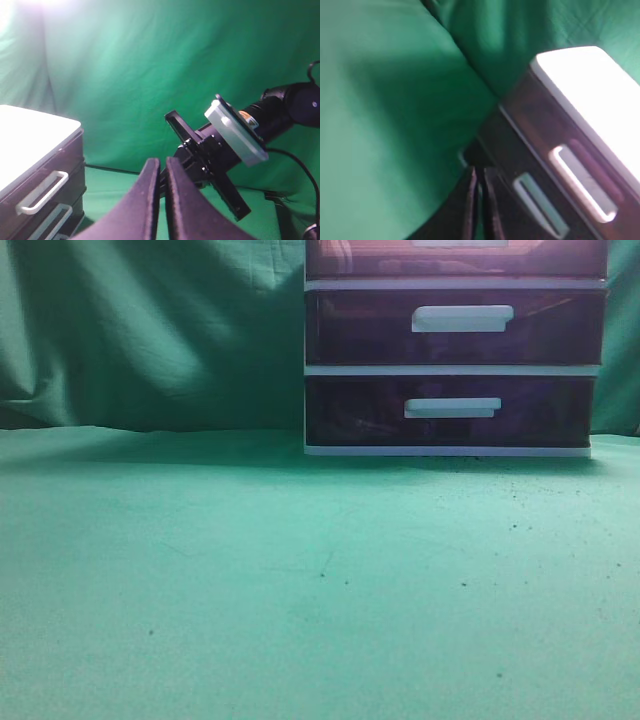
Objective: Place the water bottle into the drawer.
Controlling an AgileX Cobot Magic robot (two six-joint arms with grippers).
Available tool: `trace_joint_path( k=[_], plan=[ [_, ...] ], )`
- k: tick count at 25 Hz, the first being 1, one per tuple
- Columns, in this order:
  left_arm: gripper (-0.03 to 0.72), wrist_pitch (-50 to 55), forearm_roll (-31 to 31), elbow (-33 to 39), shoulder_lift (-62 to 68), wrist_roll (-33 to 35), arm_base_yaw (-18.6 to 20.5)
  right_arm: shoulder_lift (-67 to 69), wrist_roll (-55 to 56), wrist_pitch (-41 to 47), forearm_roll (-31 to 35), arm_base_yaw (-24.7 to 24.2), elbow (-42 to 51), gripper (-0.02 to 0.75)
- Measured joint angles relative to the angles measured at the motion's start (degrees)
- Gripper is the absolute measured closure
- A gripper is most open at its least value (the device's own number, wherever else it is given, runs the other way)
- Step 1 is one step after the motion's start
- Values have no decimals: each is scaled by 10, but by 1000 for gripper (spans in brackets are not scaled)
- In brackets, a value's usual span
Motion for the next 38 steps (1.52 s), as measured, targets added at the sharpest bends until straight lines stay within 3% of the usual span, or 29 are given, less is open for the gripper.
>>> trace_joint_path(
  k=[7, 18, 25, 30, 38],
  plan=[
    [688, -7, 0, 145, -149, 0, 0, -83, 105, 102, 26, 0, 0, 738],
    [688, 30, 0, 490, -407, 0, 0, -179, 191, 230, 28, 0, 5, 738],
    [688, 249, 0, 684, -555, 0, 0, -283, 195, 148, 46, 0, 152, 738],
    [688, 422, -1, 801, -630, 0, 0, -370, 178, 79, 95, 0, 279, 738],
    [688, 549, -10, 897, -659, 0, 0, -495, 161, 15, 133, 0, 429, 738]
  ],
)
